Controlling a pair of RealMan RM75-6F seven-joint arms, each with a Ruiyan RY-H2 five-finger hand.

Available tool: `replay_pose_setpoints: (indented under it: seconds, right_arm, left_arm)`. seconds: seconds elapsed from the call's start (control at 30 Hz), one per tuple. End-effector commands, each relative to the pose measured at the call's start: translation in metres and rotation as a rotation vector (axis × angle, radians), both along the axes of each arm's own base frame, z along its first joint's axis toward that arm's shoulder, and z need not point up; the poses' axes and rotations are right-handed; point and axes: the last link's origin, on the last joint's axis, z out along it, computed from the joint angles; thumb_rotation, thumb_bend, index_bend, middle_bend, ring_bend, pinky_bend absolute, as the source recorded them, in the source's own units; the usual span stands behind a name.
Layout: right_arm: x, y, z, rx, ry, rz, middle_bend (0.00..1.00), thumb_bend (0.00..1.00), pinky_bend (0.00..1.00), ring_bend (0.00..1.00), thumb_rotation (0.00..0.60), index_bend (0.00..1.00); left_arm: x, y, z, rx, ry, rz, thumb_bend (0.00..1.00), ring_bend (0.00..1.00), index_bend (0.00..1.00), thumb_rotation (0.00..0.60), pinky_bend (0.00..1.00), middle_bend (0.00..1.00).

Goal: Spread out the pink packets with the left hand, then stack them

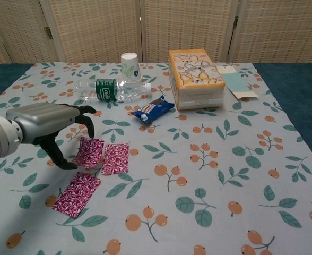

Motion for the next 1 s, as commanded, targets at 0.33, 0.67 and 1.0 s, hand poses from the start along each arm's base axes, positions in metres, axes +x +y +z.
replay_pose_setpoints:
  seconds: [0.33,0.67,1.0]
  right_arm:
    - [-0.004,0.002,0.001,-0.004,-0.007,-0.008,0.00,0.38,0.00,0.00,0.600,0.00]
    - [-0.008,0.002,0.003,-0.008,-0.012,-0.013,0.00,0.39,0.00,0.00,0.600,0.00]
    - [-0.010,0.003,0.004,-0.008,-0.013,-0.015,0.00,0.39,0.00,0.00,0.600,0.00]
  left_arm:
    - [0.039,0.008,-0.018,0.008,-0.015,0.065,0.24,0.00,0.33,0.600,0.00,0.02]
    - [0.044,0.012,-0.031,0.031,0.017,0.121,0.24,0.00,0.33,0.600,0.00,0.02]
    - [0.045,0.011,-0.036,0.042,0.042,0.129,0.25,0.00,0.33,0.600,0.00,0.02]
